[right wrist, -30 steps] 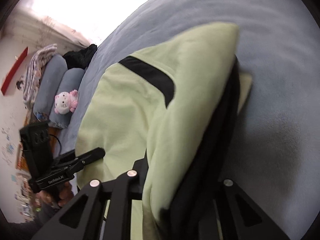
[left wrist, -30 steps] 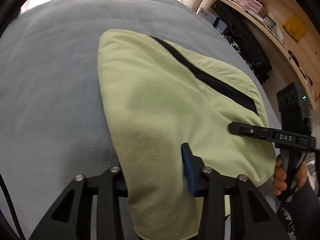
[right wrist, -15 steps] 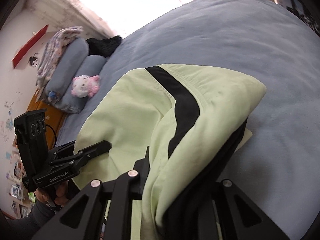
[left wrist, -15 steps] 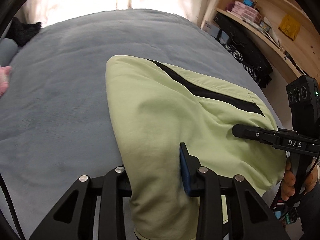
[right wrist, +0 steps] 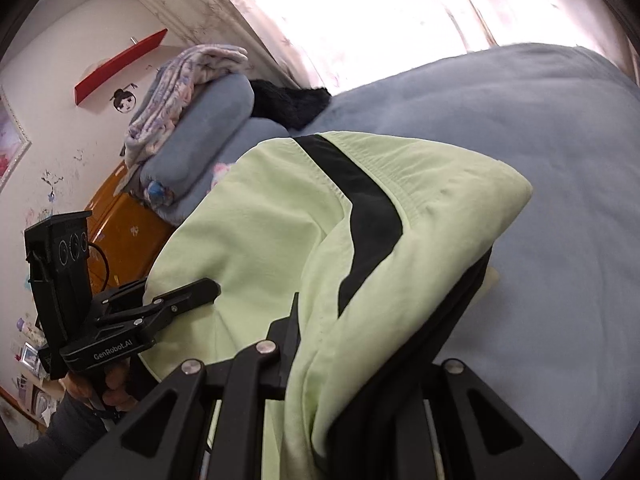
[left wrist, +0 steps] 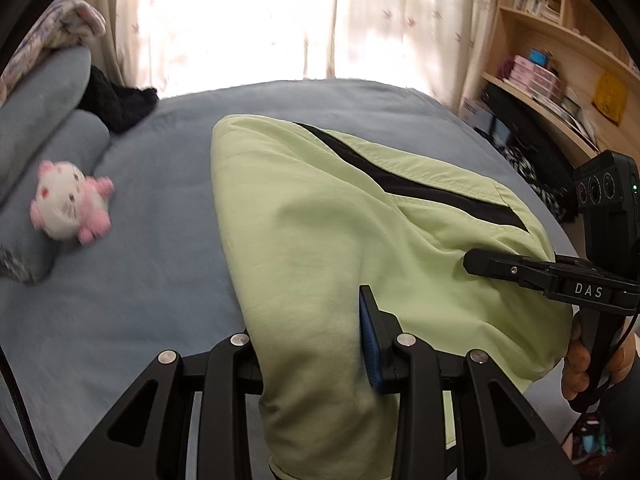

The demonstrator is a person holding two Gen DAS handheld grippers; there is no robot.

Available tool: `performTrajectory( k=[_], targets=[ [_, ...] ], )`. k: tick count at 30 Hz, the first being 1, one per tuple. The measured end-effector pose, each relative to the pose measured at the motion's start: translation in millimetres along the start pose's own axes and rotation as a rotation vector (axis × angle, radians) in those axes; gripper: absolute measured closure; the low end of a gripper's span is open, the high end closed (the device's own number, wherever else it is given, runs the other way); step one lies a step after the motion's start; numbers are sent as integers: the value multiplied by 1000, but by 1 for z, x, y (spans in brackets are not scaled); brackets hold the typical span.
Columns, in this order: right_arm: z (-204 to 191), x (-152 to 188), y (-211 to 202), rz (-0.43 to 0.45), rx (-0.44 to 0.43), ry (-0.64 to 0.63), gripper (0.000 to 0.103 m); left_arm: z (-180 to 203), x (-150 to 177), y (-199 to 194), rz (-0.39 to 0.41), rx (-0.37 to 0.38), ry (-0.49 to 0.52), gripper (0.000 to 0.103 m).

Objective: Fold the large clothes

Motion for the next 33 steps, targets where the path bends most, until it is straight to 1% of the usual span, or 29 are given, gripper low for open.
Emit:
performTrajectory(
  k=[4, 6, 8, 11, 14, 16, 17, 18, 19, 20, 21, 23, 24, 25, 27, 31, 33],
  targets=[
    [0, -47, 46, 38, -3, -22, 89, -52, -40, 20, 24, -14, -3, 71],
    [4, -67, 73, 43, -9, -26, 89, -78, -61, 42, 27, -20, -3, 71],
    [12, -86, 103, 46, -20, -15, 89, -101, -75, 61, 25, -27, 1, 71],
    [23, -102, 145, 46, -34, -7, 89, -134, -90, 100, 13, -26, -17, 71],
    [47, -106, 192, 23, -68, 55, 89, -165, -92, 141, -17, -22, -33, 71],
    [64, -99, 229, -7, -65, 87, 88, -184, -84, 171, -54, -13, -39, 70],
    [71, -94, 244, -23, -49, 96, 88, -196, -75, 191, -85, -13, -52, 70],
    [81, -85, 264, -59, -37, 114, 88, -209, -64, 213, -128, -12, -88, 69],
    [90, -74, 280, -101, -35, 144, 85, -220, -56, 232, -172, -17, -122, 65],
    [95, -66, 291, -128, -26, 162, 79, -229, -45, 248, -212, -40, -149, 60],
    [102, -58, 297, -146, -15, 172, 72, -234, -37, 257, -215, -49, -162, 51],
    [110, -50, 298, -146, -40, 190, 69, -241, -29, 256, -152, -34, -170, 41],
    [113, -49, 295, -154, -49, 197, 63, -243, -27, 253, -134, -38, -173, 34],
    [115, -48, 292, -166, -50, 202, 62, -244, -27, 252, -133, -47, -173, 27],
    [115, -49, 284, -178, -28, 187, 57, -246, -26, 249, -142, -74, -164, 24],
    [111, -58, 261, -162, 15, 152, 56, -242, -27, 235, -136, -110, -144, 24],
    [113, -70, 252, -140, 17, 143, 55, -237, -32, 225, -111, -100, -128, 24]
  ],
)
Point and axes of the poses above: each gripper's, at about its wrist camera, not at the fingertips, and y roughly the way its jaws point, z to its right, x to its underside, the point moved 2 cm from there along y, roughly the way its jaws point, and after that the axes turned 7 degrees about x, right-handed, at the moved point
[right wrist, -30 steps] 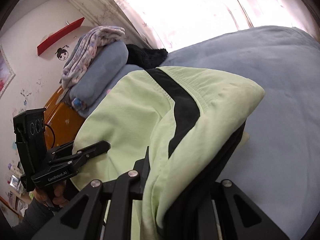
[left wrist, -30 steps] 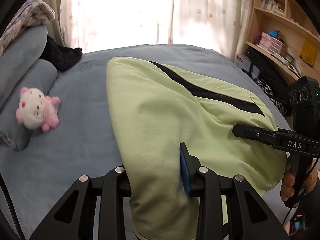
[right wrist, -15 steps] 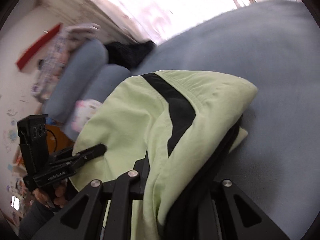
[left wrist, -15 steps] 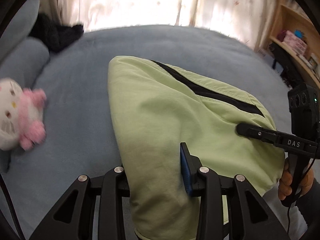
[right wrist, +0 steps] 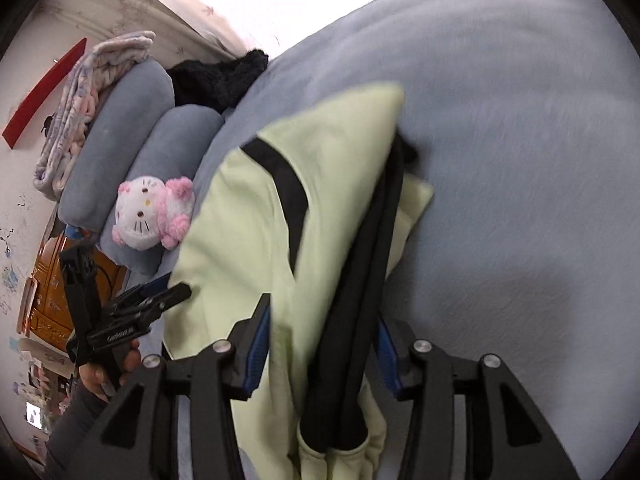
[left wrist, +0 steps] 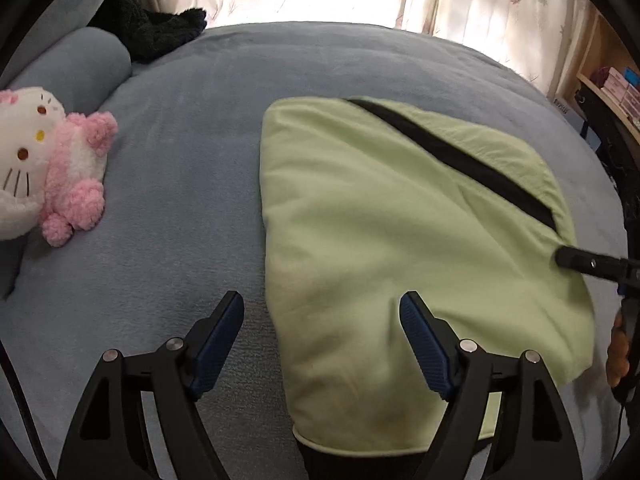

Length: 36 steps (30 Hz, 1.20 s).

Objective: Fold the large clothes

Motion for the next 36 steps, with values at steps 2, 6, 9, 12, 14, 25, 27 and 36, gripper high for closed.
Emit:
performTrajectory(
  k=[2, 6, 9, 12, 14, 25, 27, 36],
  targets=[
    [4, -15, -4, 22, 3, 15, 44, 2, -5, -5, 18, 3, 4, 24],
    [24, -44, 17, -13, -58, 135, 31, 0, -20, 9, -12, -4, -26, 23],
    [44, -60, 41, -50, -130, 282, 31, -2, -33, 27, -30, -25, -64, 23],
    [54, -74, 52, 1, -203, 365, 31, -4, -43, 39, -26, -43, -104, 23],
    [50, -85, 45, 107, -174, 320, 34, -3, -49, 46, -16, -51, -117, 23],
    [53, -79, 25, 51, 3, 177, 55, 5, -51, 49, 53, -86, -86, 23],
    [64, -63, 21, -3, -35, 238, 32, 5, -43, 44, 46, -73, -86, 23],
    [60, -32, 54, -159, -265, 370, 25, 11, -28, 40, 32, -52, -95, 23]
  ],
)
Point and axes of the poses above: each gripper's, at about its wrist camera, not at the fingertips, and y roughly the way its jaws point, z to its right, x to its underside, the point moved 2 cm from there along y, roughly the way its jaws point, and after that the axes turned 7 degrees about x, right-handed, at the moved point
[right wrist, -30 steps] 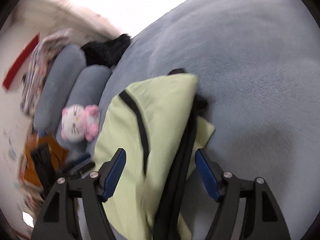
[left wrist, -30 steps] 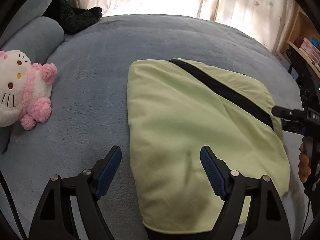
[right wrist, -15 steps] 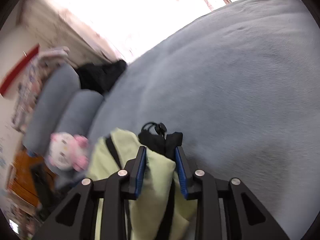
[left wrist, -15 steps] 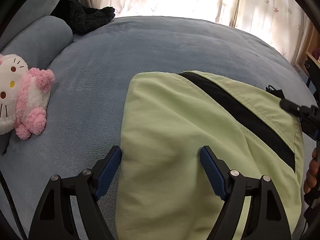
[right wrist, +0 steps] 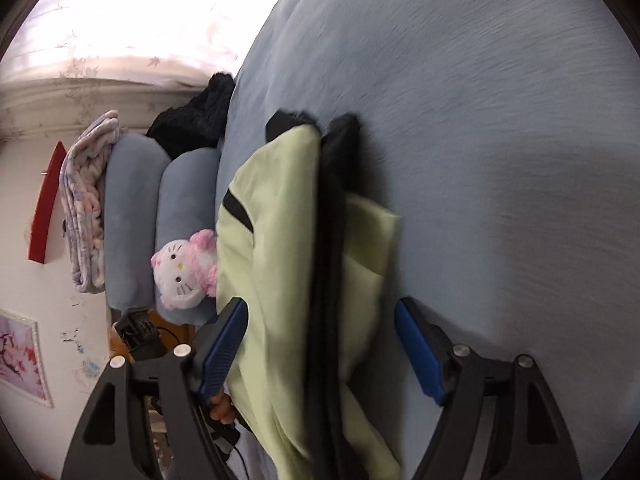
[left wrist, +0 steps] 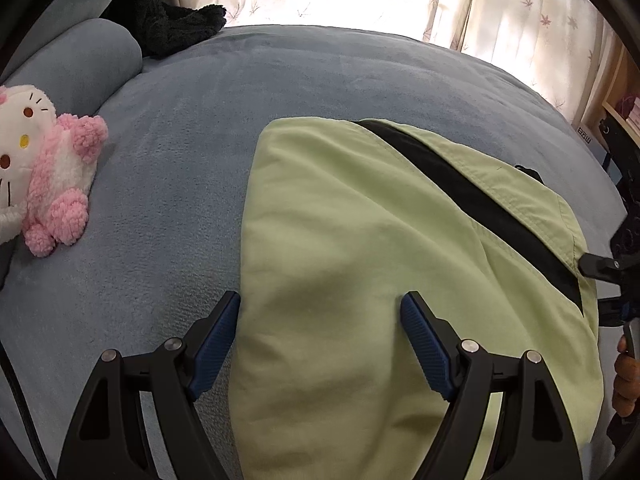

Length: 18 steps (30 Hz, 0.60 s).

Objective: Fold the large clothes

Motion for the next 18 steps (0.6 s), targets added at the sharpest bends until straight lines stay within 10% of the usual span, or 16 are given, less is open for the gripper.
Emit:
performTrajectory(
  k=[7, 9, 11, 18],
  targets=[
    [-21, -35, 17, 142, -139, 17, 26, -1, -3, 4, -4, 6, -2, 22],
    [-36, -38, 8, 222, -110, -80, 47, -4, -4, 6, -2, 8, -3, 22],
    [-53, -35, 5, 254, -33, -194, 84, -5, -4, 6, 2, 6, -7, 22],
    [-65, -20, 30, 354, 487, -480, 77, 1, -2, 18, 3, -71, 8, 6]
  ],
)
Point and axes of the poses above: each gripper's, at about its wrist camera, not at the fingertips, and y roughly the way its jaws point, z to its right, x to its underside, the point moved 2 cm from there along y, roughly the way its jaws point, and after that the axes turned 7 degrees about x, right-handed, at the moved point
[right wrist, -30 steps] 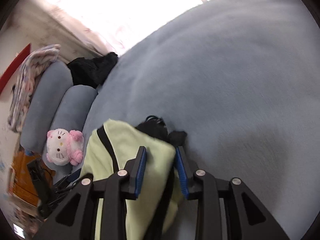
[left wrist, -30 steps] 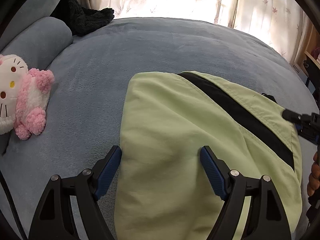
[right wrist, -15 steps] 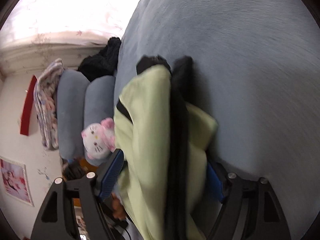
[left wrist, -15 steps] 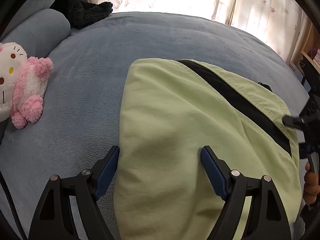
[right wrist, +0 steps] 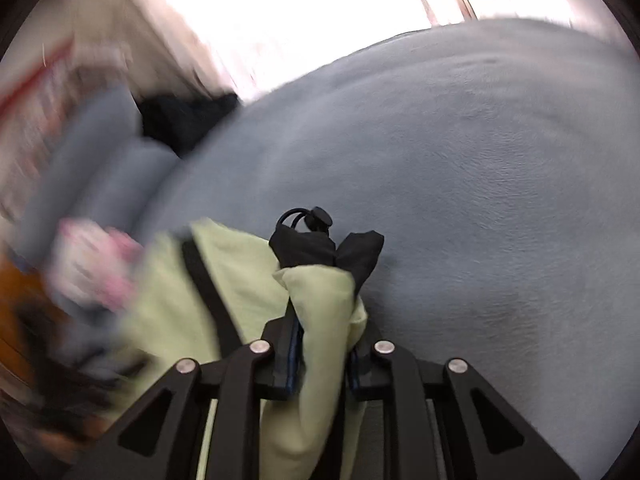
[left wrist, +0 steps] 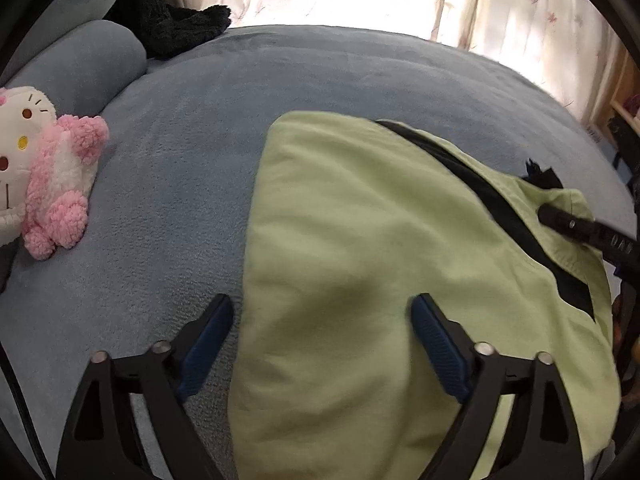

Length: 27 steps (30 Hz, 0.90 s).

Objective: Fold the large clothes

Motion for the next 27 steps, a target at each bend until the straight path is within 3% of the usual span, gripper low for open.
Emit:
performTrajectory(
  k=[1, 4, 8, 14, 17, 19, 20, 23, 25, 27],
  targets=[
    [-1, 6, 9, -8, 44, -26, 75, 0, 0, 2, -1, -20, 2, 2],
    [-1, 4, 2, 2, 58, 9, 67, 0, 0, 1, -1, -50, 7, 0],
    [-5, 2, -36, -21, 117, -1, 65, 3, 3, -25, 17, -98, 32, 1],
    [-37, 47, -124, -28, 18, -110, 64, 14, 41, -85, 20, -97, 83, 3],
    [-63, 79, -148, -39, -79, -143, 64, 18, 66, -112, 30, -56, 52, 17],
    [-78, 97, -151, -60, -120, -144, 64, 22, 81, -122, 30, -18, 31, 49],
    [-87, 106, -149, -67, -141, -143, 64, 26, 90, -124, 28, 6, 23, 56],
    [-101, 123, -137, -76, -120, -166, 65, 35, 112, -110, -4, 3, 28, 60],
    [-93, 137, -123, -79, -8, -187, 67, 33, 124, -97, -29, -36, 38, 60],
    [-69, 149, -114, -89, 66, -176, 88, 32, 131, -96, -13, -69, 76, 60]
  ],
)
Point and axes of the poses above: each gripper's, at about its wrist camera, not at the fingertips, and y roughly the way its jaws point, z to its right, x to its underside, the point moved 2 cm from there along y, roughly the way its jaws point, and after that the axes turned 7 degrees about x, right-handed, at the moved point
